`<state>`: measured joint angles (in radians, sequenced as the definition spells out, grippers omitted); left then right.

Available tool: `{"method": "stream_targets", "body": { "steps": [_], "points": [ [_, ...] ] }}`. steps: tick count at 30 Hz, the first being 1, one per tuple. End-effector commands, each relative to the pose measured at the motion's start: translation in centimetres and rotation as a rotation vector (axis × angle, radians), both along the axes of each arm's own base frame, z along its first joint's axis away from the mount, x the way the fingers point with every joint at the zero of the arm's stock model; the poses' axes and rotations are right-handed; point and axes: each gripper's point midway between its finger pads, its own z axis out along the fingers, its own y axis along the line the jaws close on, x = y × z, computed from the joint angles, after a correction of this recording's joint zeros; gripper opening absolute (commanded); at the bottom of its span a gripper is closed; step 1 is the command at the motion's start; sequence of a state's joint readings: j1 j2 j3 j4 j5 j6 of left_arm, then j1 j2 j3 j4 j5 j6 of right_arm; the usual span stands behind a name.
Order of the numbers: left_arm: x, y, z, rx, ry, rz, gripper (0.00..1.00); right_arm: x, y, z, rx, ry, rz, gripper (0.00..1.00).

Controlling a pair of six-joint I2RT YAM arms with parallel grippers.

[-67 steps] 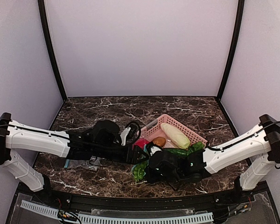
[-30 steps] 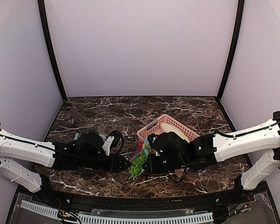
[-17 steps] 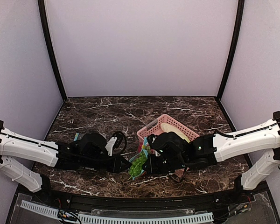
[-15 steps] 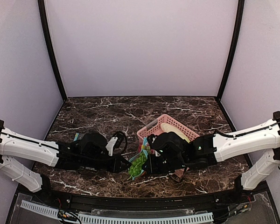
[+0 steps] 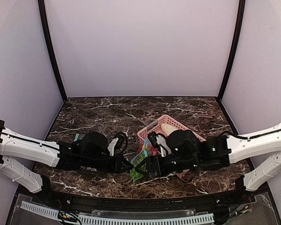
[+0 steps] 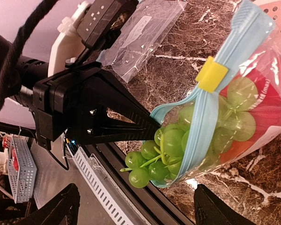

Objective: Place the food in the zip-top bag and seal the zipper
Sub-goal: Pass from the right arm to the left, then adjust the fake fruit in the zipper food storage bag.

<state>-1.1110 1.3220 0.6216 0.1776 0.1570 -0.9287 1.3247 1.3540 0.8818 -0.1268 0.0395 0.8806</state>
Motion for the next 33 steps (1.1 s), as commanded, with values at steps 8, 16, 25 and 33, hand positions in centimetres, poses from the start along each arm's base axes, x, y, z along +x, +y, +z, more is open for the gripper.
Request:
{"method": "stream_targets", "body": {
  "steps": [8,16,25,33],
  "points": [
    [-0.2,-1.3,2.3,-0.099,0.05,0.004,0.01,-0.2,1.2,-4.7,-0.125,0.021,-0.037,0.85],
    [-0.6,-1.6,2.3,-0.109,0.069,-0.012,0.01,1.4,0.4,-6.1,-0.173,0.049,-0.169,0.78],
    [-1.2,-2.7,3.1,-0.161,0.093,-0.059,0.01,3.1,0.5,-6.3,-0.188,0.023,-0.21,0.55],
    [-1.3,-3.3,4.8,-0.221,0.101,-0.072,0.01,3.6,-0.2,-8.0,-0.235,0.041,-0.242,0.26]
  ]
}}
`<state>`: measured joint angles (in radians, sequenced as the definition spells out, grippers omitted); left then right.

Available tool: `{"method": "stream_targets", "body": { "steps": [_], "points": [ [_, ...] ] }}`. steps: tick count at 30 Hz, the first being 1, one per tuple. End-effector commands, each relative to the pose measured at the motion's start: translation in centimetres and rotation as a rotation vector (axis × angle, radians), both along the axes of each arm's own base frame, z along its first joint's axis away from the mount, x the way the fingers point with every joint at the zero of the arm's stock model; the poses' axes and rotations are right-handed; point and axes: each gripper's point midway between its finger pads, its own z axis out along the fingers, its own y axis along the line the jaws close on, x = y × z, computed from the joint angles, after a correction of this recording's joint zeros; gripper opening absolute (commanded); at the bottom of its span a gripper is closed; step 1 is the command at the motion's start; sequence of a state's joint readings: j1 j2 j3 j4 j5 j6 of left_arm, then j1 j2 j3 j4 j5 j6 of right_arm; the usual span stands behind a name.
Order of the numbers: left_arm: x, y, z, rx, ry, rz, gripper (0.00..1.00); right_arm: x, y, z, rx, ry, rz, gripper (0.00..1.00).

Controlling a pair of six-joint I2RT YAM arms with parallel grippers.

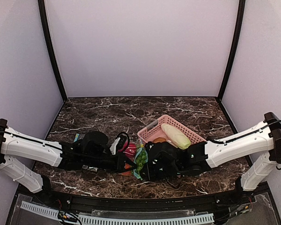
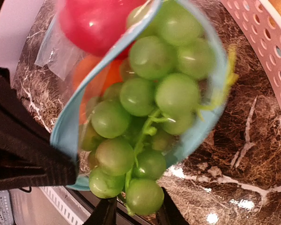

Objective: Place the food in the zip-top bag and seal the zipper
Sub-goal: Adjust the fake fruit in the zipper food storage bag.

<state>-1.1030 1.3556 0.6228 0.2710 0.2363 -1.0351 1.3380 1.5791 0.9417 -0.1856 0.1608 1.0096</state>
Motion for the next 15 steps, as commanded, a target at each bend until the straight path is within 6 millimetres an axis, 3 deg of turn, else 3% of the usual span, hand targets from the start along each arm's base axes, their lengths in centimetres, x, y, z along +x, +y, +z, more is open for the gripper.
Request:
{"method": "stream_targets", "body": {
  "steps": [1,7,12,15],
  "points": [
    [-0.9,-1.9,4.1,-0.136,0.001,-0.068,0.01,2.1,-0.7,-0.8,-0.038,-0.025,-0.084,0.23],
    [-1.7,-2.7,4.6,-0.166,0.022,-0.119,0.01,2.9,0.1,0.7,0.0,-0.075,-0.055,0.13],
    [-1.7,-2.4,3.5,-0.151,-0.007,-0.127,0.01,1.1,1.6,3.0,0.145,-0.086,0.102,0.16],
    [-2.0,-2.4,2.5,-0.153,-0.061,-0.173,0.01,0.7,-0.5,2.2,0.115,-0.048,0.068,0.24]
  ]
}}
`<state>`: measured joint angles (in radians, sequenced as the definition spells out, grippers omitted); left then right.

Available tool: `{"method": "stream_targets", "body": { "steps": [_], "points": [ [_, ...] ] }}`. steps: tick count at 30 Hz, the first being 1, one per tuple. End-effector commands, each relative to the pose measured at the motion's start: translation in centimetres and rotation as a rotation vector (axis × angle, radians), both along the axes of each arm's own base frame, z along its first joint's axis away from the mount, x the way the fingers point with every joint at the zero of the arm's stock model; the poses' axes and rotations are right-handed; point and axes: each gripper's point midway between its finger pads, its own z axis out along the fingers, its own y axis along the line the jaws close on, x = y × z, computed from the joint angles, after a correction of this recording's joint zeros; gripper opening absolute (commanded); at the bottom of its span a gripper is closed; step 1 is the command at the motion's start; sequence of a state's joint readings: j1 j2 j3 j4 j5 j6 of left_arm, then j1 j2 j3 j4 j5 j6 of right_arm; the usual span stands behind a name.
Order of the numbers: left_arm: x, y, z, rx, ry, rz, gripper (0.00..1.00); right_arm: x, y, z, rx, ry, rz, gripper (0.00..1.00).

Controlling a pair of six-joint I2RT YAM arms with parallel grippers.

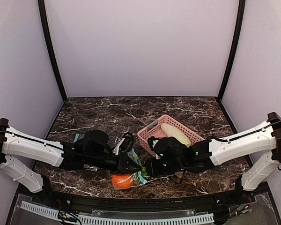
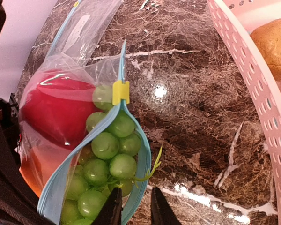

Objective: Place the food in the zip-top bag and seal the zipper
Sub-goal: Adjust the fake fruit in the zipper food storage bag.

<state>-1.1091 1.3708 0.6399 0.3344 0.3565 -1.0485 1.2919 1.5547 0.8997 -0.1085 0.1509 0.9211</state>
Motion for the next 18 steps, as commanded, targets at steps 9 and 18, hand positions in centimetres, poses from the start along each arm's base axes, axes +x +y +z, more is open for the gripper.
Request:
{"method": "stream_targets", "body": {
  "steps": [9,18],
  "points": [
    [-2.1,-2.2,-0.6,-0.207,-0.138,-0.206,0.01,-4.0,-3.5,1.7,0.219,0.029,0.166,0.57],
    [-1.9,-2.5,-0.8,-0.225,-0.137,-0.2,0.01,-4.6,-2.3,-0.1,0.265,0.068,0.198,0.51]
  ]
}}
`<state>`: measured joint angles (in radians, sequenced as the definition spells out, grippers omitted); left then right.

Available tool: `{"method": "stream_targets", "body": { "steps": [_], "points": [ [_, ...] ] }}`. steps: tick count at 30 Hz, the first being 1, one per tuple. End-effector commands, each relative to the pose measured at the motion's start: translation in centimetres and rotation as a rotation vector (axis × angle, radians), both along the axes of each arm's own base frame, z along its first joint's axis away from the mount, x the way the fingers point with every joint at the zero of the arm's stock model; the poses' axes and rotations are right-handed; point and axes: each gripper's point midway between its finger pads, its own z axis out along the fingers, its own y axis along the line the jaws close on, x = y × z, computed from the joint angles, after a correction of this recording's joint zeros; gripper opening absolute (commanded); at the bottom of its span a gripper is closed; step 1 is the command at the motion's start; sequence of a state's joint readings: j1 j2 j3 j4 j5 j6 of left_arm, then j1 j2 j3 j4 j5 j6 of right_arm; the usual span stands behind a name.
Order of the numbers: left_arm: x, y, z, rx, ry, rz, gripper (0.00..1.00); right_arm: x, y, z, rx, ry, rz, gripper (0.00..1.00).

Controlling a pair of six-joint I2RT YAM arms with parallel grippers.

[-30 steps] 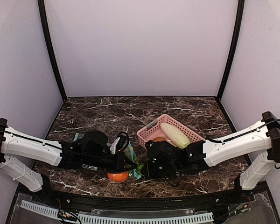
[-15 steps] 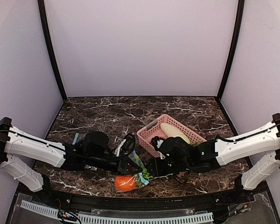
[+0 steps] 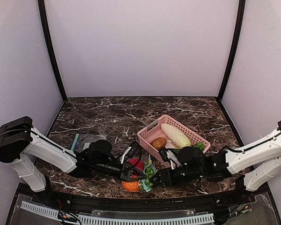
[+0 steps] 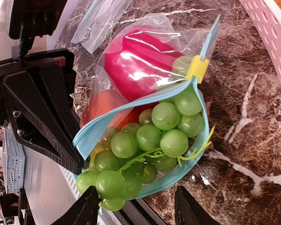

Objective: Place the food in the zip-top bag and seal the zipper
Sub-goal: Adjust the fake fruit in the zipper food storage bag.

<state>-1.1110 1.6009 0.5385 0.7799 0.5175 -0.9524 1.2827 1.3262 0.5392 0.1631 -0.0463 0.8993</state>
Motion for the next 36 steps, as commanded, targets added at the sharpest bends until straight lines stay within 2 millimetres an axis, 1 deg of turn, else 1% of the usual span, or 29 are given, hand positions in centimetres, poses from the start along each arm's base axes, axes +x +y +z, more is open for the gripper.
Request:
{"method": "stream_targets", "body": {
  "steps": [1,5,7,10,13,15,20,23,24,29,36],
  "points": [
    [0.0,-0.5,2.3,-0.094,-0.052,-0.017,0.01,-0.3,2.1,1.0,0.107,0.002,0.05,0.49],
    [-0.1,-0.6,2.3,-0.093,-0.049,-0.021,0.01,-0.8,3.4,1.1,0.154,0.011,0.091,0.37],
    [-0.2,-0.7,2.6,-0.102,-0.049,-0.027,0.01,-0.9,3.9,1.2,0.179,0.015,0.101,0.34],
    [-0.2,-0.7,3.1,-0.112,-0.049,-0.027,0.01,-0.7,4.4,1.1,0.184,0.008,0.099,0.27],
    [-0.2,-0.7,3.3,-0.12,-0.038,-0.025,0.01,-0.1,4.9,1.3,0.193,-0.017,0.089,0.27],
    [-0.4,-0.7,3.5,-0.126,-0.031,-0.027,0.01,0.4,5.2,1.4,0.197,-0.033,0.067,0.24],
    [-0.5,-0.7,3.8,-0.129,-0.016,-0.017,0.01,2.0,5.0,1.6,0.214,-0.071,-0.022,0.2],
    [-0.8,-0.9,4.0,-0.133,-0.01,-0.022,0.01,2.4,5.2,2.5,0.257,-0.088,-0.046,0.2],
    [-0.8,-0.9,4.0,-0.133,-0.008,-0.022,0.01,2.8,5.2,3.0,0.276,-0.105,-0.066,0.2],
    [-0.9,-0.9,3.7,-0.128,0.002,-0.014,0.01,3.2,5.2,4.7,0.361,-0.137,-0.083,0.19],
    [-1.5,-2.1,4.5,-0.154,0.009,-0.026,0.01,3.9,5.2,5.7,0.416,-0.156,-0.131,0.18]
  ]
}}
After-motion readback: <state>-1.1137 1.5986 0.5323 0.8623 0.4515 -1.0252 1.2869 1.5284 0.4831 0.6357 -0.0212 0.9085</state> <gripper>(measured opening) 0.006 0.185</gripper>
